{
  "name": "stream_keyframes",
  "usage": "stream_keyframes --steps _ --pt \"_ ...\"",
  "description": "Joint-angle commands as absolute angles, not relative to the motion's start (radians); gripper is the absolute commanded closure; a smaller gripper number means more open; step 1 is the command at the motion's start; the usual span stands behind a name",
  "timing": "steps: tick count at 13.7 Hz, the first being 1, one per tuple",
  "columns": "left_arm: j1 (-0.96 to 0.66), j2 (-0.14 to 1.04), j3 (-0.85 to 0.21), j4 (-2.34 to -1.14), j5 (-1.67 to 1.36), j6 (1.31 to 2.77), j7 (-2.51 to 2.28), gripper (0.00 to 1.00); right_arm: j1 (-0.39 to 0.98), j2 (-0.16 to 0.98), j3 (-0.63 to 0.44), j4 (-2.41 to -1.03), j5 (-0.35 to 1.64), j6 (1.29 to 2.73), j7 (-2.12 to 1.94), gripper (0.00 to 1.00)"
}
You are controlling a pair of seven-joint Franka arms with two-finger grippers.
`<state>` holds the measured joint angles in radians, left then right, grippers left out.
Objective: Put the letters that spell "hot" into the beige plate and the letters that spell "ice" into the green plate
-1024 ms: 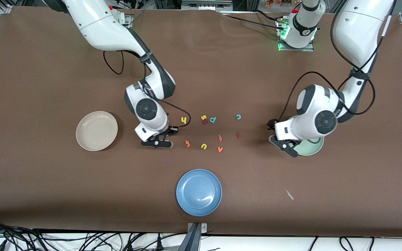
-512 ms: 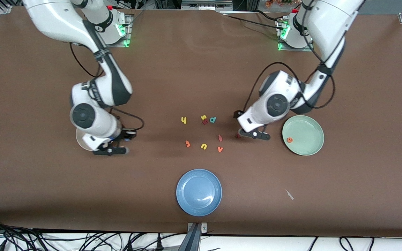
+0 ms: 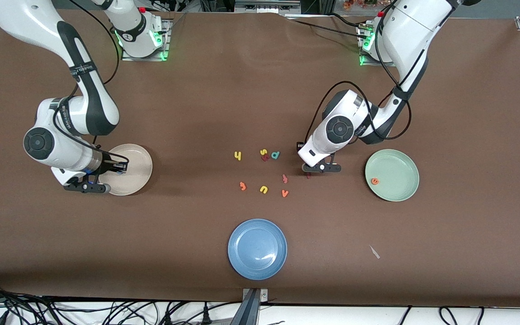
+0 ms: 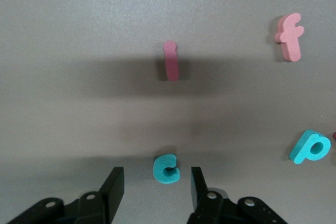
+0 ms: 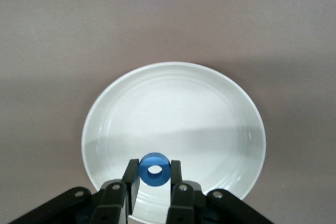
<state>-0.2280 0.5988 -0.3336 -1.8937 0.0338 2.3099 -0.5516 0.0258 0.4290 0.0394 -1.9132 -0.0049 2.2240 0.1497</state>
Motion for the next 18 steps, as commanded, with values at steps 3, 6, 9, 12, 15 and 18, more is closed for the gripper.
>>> stream_keyframes --steps 3,6,9,12,15,18 --pt "-0.225 0.618 -0.337 -1.933 0.057 2.394 -0.578 0.44 -0.003 0.393 0.055 -1.986 -0.002 2.249 0.147 0.97" --pt "-0.225 0.620 -0.337 -1.934 0.057 2.401 -0.578 0.62 -0.008 0.416 0.054 -1.968 -0.003 2.246 0.156 0.72" --pt "-0.225 0.614 -0.337 -1.933 0.057 2.393 -0.581 0.96 -0.011 0.413 0.055 -1.953 -0.006 2.241 0.150 0.00" --pt "-0.213 0.589 -0.336 -1.919 0.058 2.350 -0.571 0.98 -0.008 0.399 0.057 -1.951 -0.006 2.229 0.150 0.00" --pt "-0.177 0.539 -0.327 -1.859 0.061 2.180 -0.493 0.98 0.003 0.397 0.078 -1.945 -0.005 2.232 0.202 0.00" --pt "-0.057 0.517 -0.327 -1.801 0.061 2.071 -0.248 0.97 0.056 0.400 0.132 -1.925 -0.006 2.233 0.325 0.00"
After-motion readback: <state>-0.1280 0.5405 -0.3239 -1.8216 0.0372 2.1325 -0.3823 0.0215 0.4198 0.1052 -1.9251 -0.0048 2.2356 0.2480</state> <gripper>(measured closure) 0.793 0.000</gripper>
